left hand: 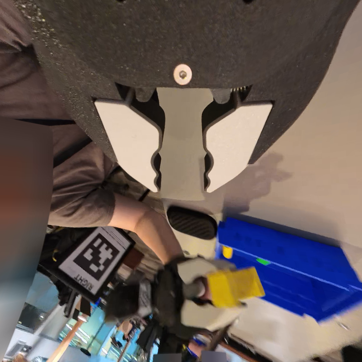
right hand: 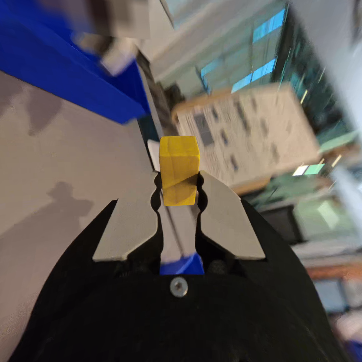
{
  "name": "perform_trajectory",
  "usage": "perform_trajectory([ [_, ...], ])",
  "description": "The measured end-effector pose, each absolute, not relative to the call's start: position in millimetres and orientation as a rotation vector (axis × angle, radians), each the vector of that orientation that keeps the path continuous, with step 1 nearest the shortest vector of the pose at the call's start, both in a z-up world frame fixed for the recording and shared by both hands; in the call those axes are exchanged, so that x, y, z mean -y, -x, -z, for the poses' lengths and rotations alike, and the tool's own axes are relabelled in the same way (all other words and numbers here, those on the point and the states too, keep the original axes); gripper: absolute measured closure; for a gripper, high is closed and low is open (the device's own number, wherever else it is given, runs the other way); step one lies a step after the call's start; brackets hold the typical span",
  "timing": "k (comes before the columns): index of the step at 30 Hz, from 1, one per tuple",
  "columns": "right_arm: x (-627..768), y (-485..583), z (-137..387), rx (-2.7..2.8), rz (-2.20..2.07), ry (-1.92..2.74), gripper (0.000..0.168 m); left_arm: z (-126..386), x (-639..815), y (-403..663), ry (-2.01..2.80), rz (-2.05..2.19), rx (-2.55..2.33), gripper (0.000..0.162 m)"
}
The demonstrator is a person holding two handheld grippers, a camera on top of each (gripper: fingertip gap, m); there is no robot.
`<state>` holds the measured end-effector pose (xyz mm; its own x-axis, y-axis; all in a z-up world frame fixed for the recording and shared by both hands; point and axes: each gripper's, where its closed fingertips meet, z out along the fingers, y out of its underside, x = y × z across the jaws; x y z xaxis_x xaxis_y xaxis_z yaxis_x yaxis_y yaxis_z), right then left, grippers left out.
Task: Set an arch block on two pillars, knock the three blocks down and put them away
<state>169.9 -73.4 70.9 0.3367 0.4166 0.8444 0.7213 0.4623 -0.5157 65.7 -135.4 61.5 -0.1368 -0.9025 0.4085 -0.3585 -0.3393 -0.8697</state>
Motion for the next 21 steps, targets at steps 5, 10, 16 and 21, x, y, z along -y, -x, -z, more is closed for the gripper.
perform_trajectory([
  [5, -24, -377, 18, 0.696, -0.104, 2.317, 0.133, -82, 118, -39, 1.619, 1.255, -1.328, 0.123],
  [10, -40, -452, 118, 0.454, -0.010, 2.726, 0.133, -77, 111, -31, 1.654, 1.113, -1.329, 0.124],
  [16, -55, -464, 142, 0.332, 0.055, 2.866, 0.133, -61, 106, -31, 1.729, 1.032, -1.365, 0.127],
  [21, -68, -468, 144, 0.334, 0.069, 2.836, 0.133, -57, 97, -26, 1.755, 1.002, -1.338, 0.128],
])
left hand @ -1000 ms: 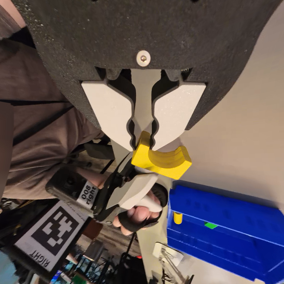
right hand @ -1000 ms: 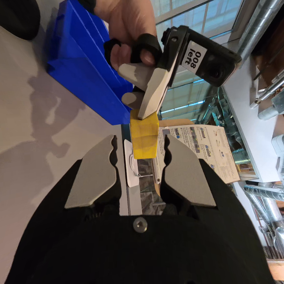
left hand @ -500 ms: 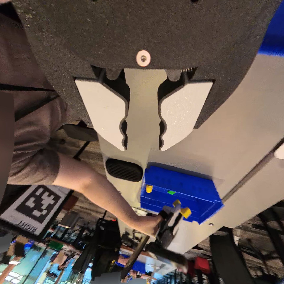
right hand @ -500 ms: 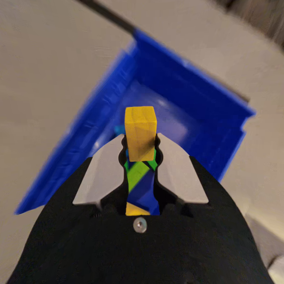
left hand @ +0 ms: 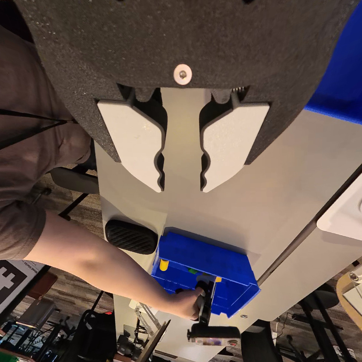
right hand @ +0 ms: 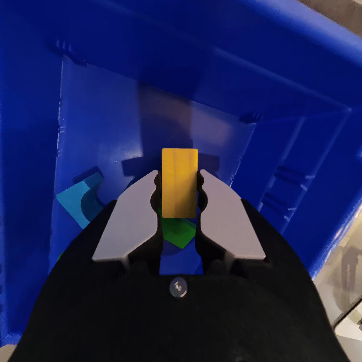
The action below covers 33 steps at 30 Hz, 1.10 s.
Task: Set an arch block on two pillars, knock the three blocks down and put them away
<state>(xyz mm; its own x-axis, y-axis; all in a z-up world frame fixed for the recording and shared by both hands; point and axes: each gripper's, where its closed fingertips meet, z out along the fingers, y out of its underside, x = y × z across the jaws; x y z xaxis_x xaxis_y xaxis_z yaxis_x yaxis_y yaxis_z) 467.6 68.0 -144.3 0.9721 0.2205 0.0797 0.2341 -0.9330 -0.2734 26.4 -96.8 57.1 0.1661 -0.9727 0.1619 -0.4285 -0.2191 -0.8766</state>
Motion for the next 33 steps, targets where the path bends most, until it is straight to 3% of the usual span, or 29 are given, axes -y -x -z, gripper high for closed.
perform_trajectory([
  [5, -71, -473, 147, 0.441, 0.143, 2.755, 0.130, -54, 73, -5, 1.821, 0.878, -1.236, 0.125],
  [7, -67, -476, 130, 0.450, 0.188, 2.715, 0.117, -53, 60, 19, 1.874, 0.739, -1.187, 0.124],
  [9, -61, -476, 94, 0.457, 0.220, 2.587, 0.115, -50, 34, 67, 1.960, 0.440, -1.057, 0.122],
  [11, -49, -486, 52, 0.442, 0.285, 2.442, 0.115, -49, 8, 134, 2.033, 0.070, -0.879, 0.110],
  [13, -35, -517, 26, 0.331, 0.384, 2.387, 0.113, -44, -6, 196, 2.107, -0.155, -0.664, 0.086],
  [16, -5, -555, 55, 0.102, 0.261, 2.658, 0.104, -16, -4, 240, 2.325, -0.065, -0.434, 0.075],
  [18, 7, -551, 84, 0.014, 0.018, 2.775, 0.104, 5, 3, 249, 2.436, 0.058, -0.364, 0.080],
  [22, 22, -549, 122, 0.030, -0.059, 2.899, 0.124, 41, 5, 275, 2.595, -0.018, -0.284, 0.075],
  [24, 26, -537, 132, 0.075, -0.137, 2.939, 0.148, 60, 5, 278, 2.681, -0.036, -0.282, 0.074],
  [25, 27, -530, 134, 0.089, -0.178, 2.958, 0.160, 70, 3, 280, 2.715, -0.053, -0.287, 0.075],
  [27, 29, -530, 135, 0.074, -0.148, 2.989, 0.160, 92, 5, 284, 2.818, -0.085, -0.278, 0.086],
  [31, 31, -522, 134, 0.069, -0.192, 3.009, 0.161, 118, 11, 290, 2.957, -0.116, -0.241, 0.117],
  [33, 34, -513, 134, 0.087, -0.200, 3.021, 0.161, 120, 11, 278, 2.966, -0.046, -0.272, 0.141],
])
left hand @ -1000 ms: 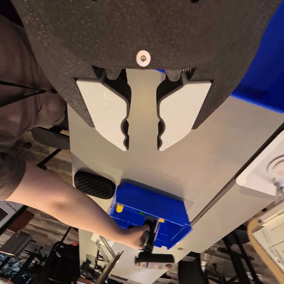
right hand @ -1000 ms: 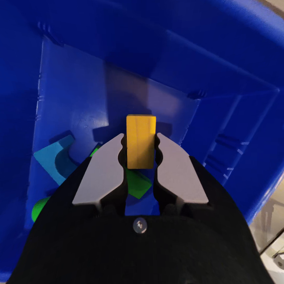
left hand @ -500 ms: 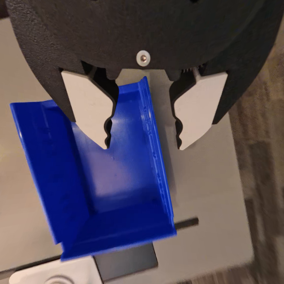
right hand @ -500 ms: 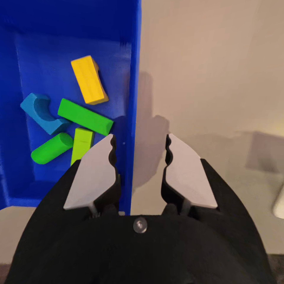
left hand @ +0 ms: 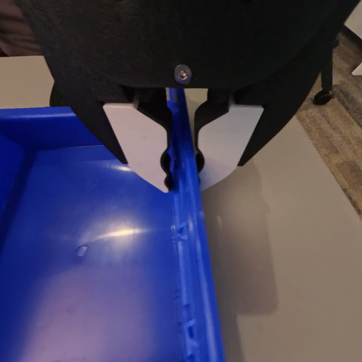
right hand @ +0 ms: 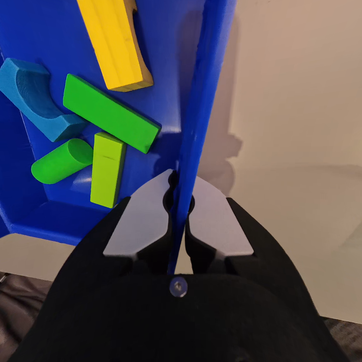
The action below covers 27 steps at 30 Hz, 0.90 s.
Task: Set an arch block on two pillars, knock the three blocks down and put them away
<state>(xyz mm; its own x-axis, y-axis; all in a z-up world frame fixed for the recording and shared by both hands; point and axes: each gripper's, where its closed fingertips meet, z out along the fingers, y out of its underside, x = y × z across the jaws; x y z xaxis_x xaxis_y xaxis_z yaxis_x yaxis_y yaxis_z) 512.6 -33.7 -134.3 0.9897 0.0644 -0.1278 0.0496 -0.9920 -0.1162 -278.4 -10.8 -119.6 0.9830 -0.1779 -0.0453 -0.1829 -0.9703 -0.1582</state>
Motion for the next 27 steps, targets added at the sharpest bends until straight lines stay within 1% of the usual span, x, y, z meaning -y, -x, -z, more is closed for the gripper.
perform_trajectory([
  [1, 34, -507, 134, 0.091, -0.205, 3.025, 0.161, 119, 10, 276, 2.968, -0.078, -0.288, 0.144],
  [3, 32, -493, 134, 0.086, -0.203, 3.027, 0.161, 119, 10, 272, 2.984, -0.173, -0.326, 0.139],
  [9, 26, -437, 133, 0.167, -0.208, 3.023, 0.160, 119, 3, 220, 2.971, -0.208, -0.460, 0.136],
  [13, 24, -399, 133, 0.246, -0.217, 3.019, 0.159, 120, 2, 186, 2.941, -0.317, -0.582, 0.126],
  [17, 29, -364, 133, 0.323, -0.221, 3.027, 0.159, 120, 4, 159, 2.896, -0.502, -0.698, 0.111],
  [19, 32, -348, 132, 0.365, -0.232, 3.037, 0.158, 121, 6, 141, 2.873, -0.486, -0.749, 0.110],
  [23, 27, -334, 132, 0.397, -0.207, 3.060, 0.155, 122, 9, 117, 2.835, -0.521, -0.819, 0.102],
  [25, 13, -334, 133, 0.340, -0.197, 3.065, 0.149, 122, 8, 107, 2.805, -0.520, -0.849, 0.102],
  [27, 4, -336, 138, 0.297, -0.165, 3.107, 0.149, 122, 6, 96, 2.780, -0.455, -0.868, 0.105],
])
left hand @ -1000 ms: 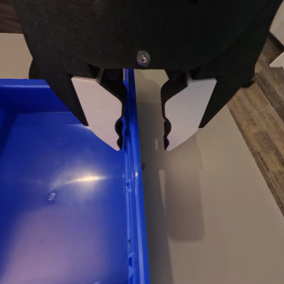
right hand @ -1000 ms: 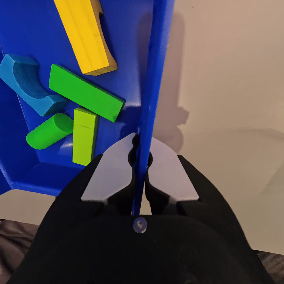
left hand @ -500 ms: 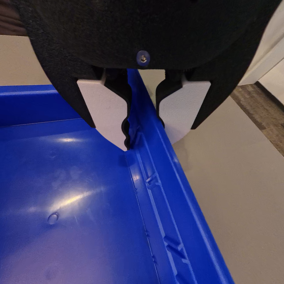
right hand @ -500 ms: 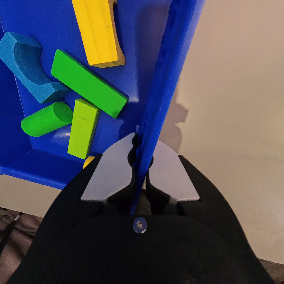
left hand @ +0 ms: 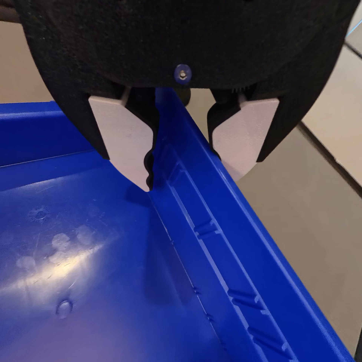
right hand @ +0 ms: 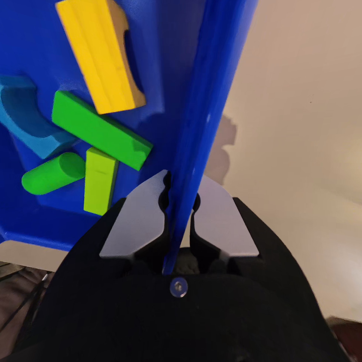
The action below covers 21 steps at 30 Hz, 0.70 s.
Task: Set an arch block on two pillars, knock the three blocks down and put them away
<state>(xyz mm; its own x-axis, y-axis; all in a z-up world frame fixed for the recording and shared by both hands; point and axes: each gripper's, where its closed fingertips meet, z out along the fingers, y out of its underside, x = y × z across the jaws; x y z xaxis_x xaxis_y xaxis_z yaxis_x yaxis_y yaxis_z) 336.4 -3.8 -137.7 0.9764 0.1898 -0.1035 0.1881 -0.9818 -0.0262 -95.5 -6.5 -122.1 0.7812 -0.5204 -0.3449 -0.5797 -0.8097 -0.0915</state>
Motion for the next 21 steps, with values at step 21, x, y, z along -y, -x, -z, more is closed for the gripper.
perform_trajectory([
  [21, 20, -420, 94, 0.281, -0.113, 3.263, 0.163, -94, 27, 211, 2.053, 0.056, -0.440, 0.098],
])
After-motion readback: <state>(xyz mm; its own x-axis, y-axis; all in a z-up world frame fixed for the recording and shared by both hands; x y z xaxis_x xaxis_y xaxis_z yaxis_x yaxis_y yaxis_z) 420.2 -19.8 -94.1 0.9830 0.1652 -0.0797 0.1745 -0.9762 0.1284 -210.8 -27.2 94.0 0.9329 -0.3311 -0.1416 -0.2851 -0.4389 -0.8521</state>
